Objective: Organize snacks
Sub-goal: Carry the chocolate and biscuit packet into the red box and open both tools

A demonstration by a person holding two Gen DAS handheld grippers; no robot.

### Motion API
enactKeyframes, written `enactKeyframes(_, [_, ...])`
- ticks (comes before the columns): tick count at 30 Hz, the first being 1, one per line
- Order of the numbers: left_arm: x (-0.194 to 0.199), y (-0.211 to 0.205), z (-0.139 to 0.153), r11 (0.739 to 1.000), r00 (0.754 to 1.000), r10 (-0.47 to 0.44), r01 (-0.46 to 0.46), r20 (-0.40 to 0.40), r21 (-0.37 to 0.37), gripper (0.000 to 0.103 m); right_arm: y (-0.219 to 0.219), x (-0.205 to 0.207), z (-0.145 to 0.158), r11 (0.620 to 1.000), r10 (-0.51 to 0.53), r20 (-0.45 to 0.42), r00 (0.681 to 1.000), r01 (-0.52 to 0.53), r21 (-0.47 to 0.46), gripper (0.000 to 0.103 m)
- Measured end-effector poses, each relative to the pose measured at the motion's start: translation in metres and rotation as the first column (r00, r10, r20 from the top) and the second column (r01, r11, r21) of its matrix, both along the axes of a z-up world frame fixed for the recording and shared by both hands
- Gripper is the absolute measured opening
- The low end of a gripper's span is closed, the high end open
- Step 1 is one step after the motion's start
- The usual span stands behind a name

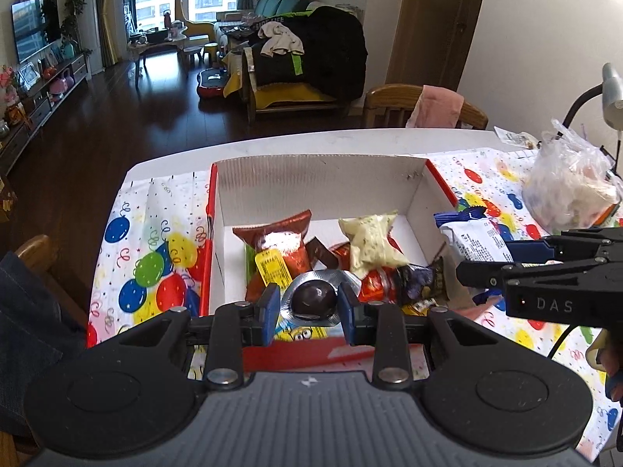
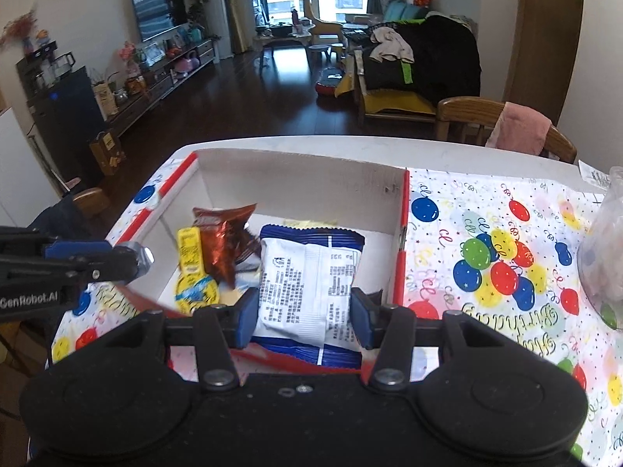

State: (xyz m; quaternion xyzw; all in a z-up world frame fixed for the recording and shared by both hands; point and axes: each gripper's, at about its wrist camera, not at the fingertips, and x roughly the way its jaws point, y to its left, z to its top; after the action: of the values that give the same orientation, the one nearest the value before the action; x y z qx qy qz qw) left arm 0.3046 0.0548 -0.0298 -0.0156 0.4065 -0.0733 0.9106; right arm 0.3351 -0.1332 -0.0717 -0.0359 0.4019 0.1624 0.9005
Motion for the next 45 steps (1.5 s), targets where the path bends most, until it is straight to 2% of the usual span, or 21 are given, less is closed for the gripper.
enactKeyframes(6, [0.025, -0.004, -0.011, 1.000, 1.000, 0.010, -0.009, -0.022, 0.029, 0.031, 0.003, 0.029, -0.016, 0.999, -0.035, -0.055, 0.998, 0.034, -0.010, 0.048])
enactKeyframes(12, [0.049, -0.006, -0.026, 0.998, 0.998, 0.017, -0.013, -0.056, 0.061, 0.031, 0.010, 0.050, -0.033, 0.997, -0.033, -0.078, 0.996, 0.027, -0.071, 0.048])
enactKeyframes(25, [0.069, -0.013, -0.059, 0.994, 0.992, 0.015, -0.001, -0.129, 0.109, 0.031, 0.029, 0.057, -0.052, 0.982, 0.039, -0.065, 0.997, -0.050, -0.181, 0.048])
enactKeyframes(39, [0.065, -0.020, -0.077, 0.990, 0.984, 0.003, 0.022, -0.177, 0.142, 0.031, 0.026, 0.050, -0.060, 0.984, 0.033, -0.094, 0.995, -0.049, -0.174, 0.049])
enactKeyframes(45, [0.058, -0.018, -0.073, 0.992, 0.986, 0.010, 0.012, -0.168, 0.127, 0.032, 0.021, 0.045, -0.059, 0.987, 0.027, -0.098, 0.995, -0.042, -0.153, 0.053])
